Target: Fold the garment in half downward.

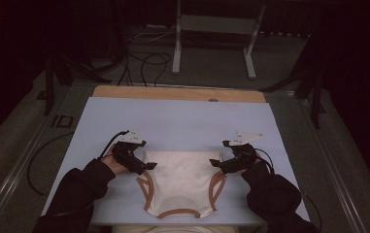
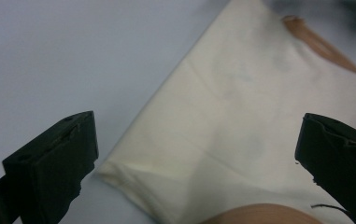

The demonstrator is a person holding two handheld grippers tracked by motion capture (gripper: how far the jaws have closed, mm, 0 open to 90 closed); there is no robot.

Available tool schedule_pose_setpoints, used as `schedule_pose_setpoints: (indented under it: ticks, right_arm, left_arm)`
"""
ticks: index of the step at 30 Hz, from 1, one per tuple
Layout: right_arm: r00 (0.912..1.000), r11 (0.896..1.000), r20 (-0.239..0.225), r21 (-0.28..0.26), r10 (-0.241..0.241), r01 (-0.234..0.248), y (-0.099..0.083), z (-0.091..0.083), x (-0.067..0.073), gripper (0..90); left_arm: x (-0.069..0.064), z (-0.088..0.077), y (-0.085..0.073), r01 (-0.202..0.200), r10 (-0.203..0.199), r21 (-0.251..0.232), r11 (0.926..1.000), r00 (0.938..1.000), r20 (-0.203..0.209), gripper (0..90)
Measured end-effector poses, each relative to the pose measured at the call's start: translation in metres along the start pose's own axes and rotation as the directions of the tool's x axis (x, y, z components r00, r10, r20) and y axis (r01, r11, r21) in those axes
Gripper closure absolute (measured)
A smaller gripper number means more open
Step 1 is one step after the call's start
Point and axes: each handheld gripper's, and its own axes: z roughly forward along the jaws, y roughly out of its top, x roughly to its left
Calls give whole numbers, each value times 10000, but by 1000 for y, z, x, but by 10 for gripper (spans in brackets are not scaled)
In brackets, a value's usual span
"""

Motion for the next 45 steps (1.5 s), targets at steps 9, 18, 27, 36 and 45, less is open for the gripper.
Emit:
schedule_pose_setpoints:
  ticks: [9,18,27,36,45]
  right_arm:
    - [9994,9984,194,481,296,-305,-5,14,-13,91]
    - [9963,9918,44,944,858,-858,-15,32,-24,91]
    - [9943,9857,-78,1319,1066,-1047,-22,40,-31,211]
    - [9946,9758,-204,1962,1022,-962,-28,47,-31,538]
    - [9977,9736,-351,2228,581,-488,-25,43,-28,851]
  left_arm:
    - [17,12,-12,324,-308,394,9987,9987,-418,90]
    - [25,20,-21,418,-376,656,9970,9973,-631,291]
    - [32,23,-26,584,-547,621,9964,9967,-594,478]
    - [30,24,-25,500,-447,750,9959,9965,-707,586]
    - [30,22,-24,666,-608,925,9935,9961,-646,722]
